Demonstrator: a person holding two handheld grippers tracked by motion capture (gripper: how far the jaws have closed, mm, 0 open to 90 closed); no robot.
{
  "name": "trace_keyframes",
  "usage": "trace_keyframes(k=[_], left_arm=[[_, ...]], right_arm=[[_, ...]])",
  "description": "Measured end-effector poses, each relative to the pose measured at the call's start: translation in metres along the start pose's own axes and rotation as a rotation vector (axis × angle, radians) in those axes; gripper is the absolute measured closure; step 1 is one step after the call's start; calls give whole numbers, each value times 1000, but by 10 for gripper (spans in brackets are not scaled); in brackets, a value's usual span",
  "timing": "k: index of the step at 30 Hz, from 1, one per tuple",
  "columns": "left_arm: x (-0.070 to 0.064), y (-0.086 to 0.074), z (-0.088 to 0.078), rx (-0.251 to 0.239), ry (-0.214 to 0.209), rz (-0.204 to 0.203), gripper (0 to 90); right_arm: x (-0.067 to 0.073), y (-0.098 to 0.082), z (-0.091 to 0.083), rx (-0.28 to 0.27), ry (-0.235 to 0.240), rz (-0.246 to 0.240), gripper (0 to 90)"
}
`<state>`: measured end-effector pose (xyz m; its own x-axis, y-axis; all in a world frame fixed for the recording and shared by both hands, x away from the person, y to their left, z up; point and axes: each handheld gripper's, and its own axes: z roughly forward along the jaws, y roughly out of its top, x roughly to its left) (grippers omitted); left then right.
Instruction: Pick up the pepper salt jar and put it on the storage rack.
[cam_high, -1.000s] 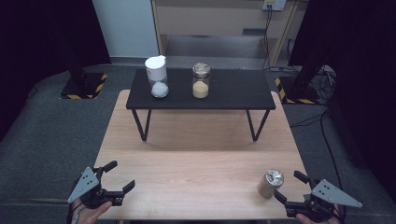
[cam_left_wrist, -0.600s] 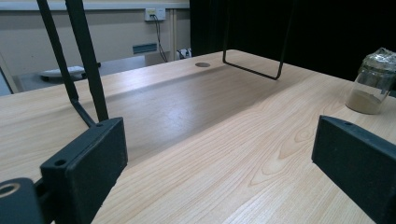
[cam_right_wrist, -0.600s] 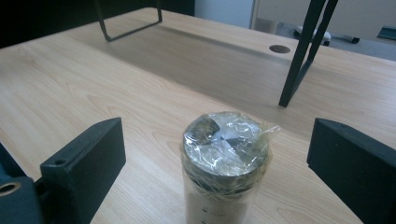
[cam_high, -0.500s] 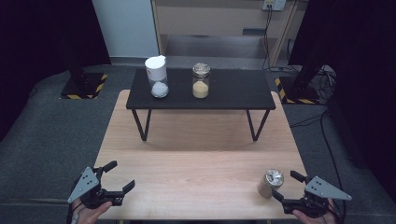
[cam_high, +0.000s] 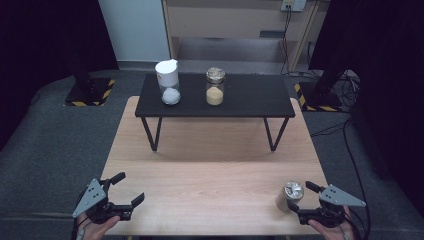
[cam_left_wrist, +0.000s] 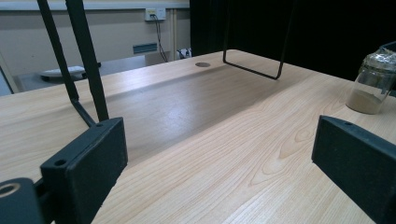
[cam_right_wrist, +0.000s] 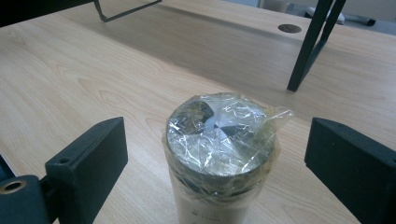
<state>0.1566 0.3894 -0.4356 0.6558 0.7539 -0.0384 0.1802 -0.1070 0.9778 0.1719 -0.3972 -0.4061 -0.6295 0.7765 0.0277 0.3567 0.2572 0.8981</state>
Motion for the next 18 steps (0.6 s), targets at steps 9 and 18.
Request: trace_keyframes(k=[9, 18], left_arm=[[0, 0, 0, 1, 0, -1, 24], [0, 0, 0, 2, 2, 0, 24]], right_arm=[[-7, 2, 12, 26, 13, 5, 115], [-13, 2, 20, 35, 33, 5, 168]])
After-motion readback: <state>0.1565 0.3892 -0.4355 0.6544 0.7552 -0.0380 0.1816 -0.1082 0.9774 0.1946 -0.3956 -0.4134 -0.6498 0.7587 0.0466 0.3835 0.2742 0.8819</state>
